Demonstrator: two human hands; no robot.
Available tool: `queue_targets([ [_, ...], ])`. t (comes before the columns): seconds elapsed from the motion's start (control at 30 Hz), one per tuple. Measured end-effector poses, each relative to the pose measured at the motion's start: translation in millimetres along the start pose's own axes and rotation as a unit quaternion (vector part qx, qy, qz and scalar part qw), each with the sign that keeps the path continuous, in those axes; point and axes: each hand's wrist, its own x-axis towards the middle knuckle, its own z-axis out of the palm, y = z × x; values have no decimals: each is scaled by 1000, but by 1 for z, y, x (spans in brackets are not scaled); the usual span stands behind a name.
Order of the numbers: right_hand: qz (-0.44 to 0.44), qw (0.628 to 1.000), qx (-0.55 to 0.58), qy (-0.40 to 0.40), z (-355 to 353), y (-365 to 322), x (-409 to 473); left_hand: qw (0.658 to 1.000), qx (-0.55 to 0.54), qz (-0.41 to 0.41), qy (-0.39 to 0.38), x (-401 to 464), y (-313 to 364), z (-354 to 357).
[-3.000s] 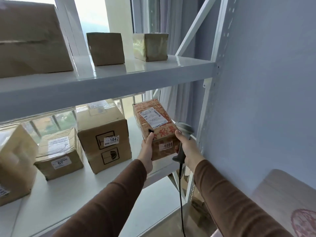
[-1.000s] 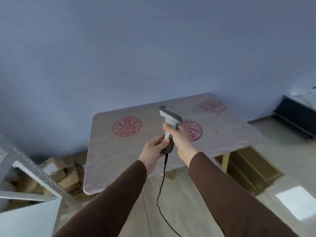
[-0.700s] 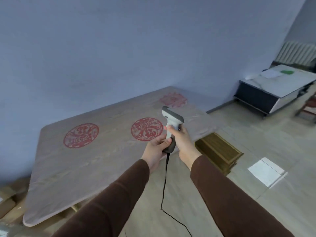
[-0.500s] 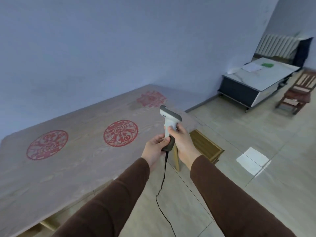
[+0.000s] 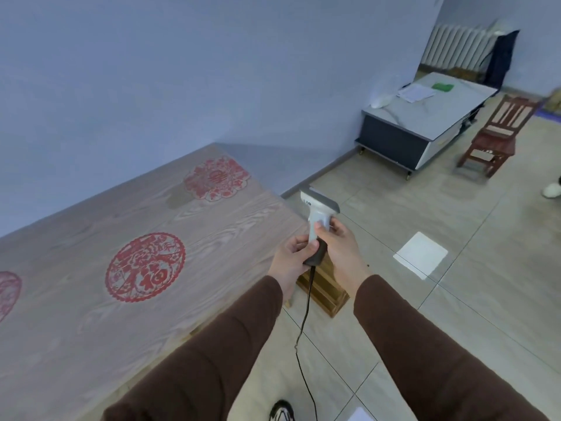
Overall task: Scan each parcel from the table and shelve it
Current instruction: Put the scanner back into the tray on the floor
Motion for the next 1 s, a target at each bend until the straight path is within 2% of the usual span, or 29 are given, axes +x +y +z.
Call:
queue_targets([
  [0.23,15,999,18,39,-43,-3,78,999,23,-17,-26,90,-13,40],
  [0.4,37,998,-6,44,-84,7,138,999,19,-41,-18,149,-36,75],
  [0.57,74,997,-33,-1,-128,34,206,997,24,-77,10,207,-71,109],
  [0.77,111,989,-80,-50,-153,91,294,991,43,-112,62,273,-123,118],
  [1.0,159,982,-80,-65,-141,186,370,985,62,-130,92,345,-197,82],
])
